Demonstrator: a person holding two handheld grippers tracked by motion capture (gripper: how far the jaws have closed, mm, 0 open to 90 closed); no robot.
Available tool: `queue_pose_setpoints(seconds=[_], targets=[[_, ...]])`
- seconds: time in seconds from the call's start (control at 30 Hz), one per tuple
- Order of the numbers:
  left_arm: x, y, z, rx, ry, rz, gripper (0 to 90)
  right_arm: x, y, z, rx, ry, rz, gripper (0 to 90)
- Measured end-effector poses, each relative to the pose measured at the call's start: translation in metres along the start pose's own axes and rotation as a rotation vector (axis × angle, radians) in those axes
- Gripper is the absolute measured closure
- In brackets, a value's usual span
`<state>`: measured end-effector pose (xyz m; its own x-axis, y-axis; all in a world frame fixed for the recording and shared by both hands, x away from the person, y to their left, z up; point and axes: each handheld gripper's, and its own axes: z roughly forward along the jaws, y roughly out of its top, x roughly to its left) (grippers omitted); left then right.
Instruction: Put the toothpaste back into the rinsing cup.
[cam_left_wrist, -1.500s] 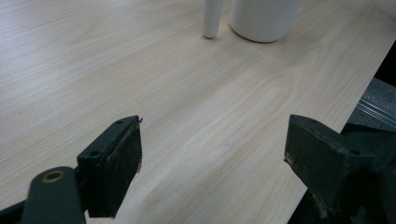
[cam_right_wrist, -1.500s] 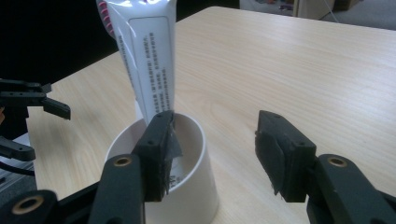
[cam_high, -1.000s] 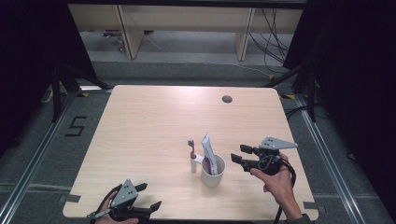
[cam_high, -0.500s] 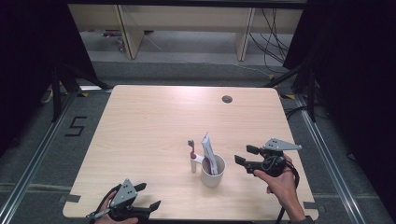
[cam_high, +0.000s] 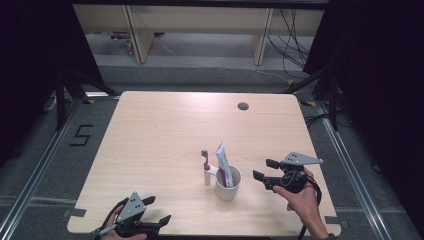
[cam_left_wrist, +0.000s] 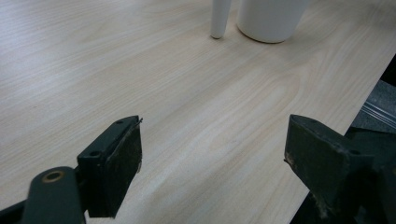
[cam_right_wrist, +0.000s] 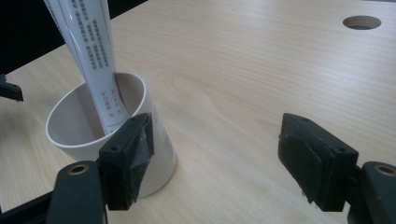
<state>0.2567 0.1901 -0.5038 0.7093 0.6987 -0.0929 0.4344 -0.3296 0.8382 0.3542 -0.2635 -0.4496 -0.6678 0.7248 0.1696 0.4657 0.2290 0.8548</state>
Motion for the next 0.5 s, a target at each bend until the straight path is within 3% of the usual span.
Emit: queue_pose_setpoints(seconds=[0.07, 0.1, 0.2, 0.23, 0.27, 0.3, 0.4, 0.5], targets=[[-0.001, 0.0, 0.001, -0.005, 0.003, -0.011, 18.7, 0.0, 0.0, 0.0, 0.01, 0.004, 0.0, 27.9], [-0.001, 0.0, 0.001, -0.008, -0.001, -0.013, 18.7, 0.002, -0.001, 0.0, 0.013, 0.016, 0.035, 27.8], [-0.001, 0.0, 0.002, -0.006, -0.005, -0.009, 18.7, 0.0, -0.003, 0.001, 0.008, 0.012, 0.01, 27.7], [-0.001, 0.0, 0.002, -0.004, -0.005, -0.01, 18.7, 0.001, -0.004, 0.0, 0.008, 0.012, 0.027, 27.6], [-0.001, -0.001, 0.002, -0.004, -0.007, -0.012, 18.7, 0.0, -0.004, -0.001, 0.006, -0.002, 0.006, 27.5], [-0.001, -0.001, 0.001, -0.005, -0.004, -0.018, 18.7, 0.001, -0.005, -0.002, 0.022, 0.011, 0.036, 27.5], [-0.001, 0.0, 0.0, -0.009, -0.003, -0.01, 18.7, -0.001, -0.008, -0.004, 0.017, -0.004, 0.012, 27.4], [-0.002, -0.001, 0.001, -0.002, -0.007, -0.006, 18.7, -0.001, -0.012, -0.007, 0.026, -0.006, 0.046, 26.4]])
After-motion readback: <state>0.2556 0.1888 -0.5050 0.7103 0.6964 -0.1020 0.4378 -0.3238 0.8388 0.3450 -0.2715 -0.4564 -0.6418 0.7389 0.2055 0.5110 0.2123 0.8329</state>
